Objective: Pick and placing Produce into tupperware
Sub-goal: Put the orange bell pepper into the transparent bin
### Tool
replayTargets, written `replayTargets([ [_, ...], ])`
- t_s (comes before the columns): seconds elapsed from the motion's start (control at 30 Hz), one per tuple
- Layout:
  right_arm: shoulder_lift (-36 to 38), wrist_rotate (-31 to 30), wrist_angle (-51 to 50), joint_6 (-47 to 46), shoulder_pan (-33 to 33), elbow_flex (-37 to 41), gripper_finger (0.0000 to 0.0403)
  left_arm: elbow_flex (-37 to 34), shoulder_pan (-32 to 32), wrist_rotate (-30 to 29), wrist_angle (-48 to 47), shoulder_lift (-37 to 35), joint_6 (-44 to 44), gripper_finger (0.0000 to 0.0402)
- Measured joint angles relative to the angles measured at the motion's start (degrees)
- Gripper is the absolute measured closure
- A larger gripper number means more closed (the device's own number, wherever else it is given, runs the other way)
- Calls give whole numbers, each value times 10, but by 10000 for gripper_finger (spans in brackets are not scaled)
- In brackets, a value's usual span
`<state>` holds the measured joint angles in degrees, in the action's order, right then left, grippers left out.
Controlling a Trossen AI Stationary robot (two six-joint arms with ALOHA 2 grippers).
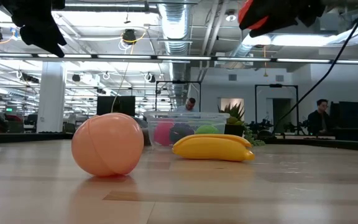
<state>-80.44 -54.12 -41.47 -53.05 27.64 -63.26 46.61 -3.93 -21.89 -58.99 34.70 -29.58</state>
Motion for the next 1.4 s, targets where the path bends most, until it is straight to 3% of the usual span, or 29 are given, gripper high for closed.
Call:
replayTargets([
  [0.6, -4, 3, 26, 67, -62, 0, 199, 0, 0, 0, 7, 0, 1, 93],
  [1.03, -5, 70, 108, 187, -138, 2, 198, 0, 0, 0, 10, 0, 4, 93],
  [1.4, -7, 128, 244, 223, -188, 82, 198, 0, 0, 0, 10, 0, 4, 93],
])
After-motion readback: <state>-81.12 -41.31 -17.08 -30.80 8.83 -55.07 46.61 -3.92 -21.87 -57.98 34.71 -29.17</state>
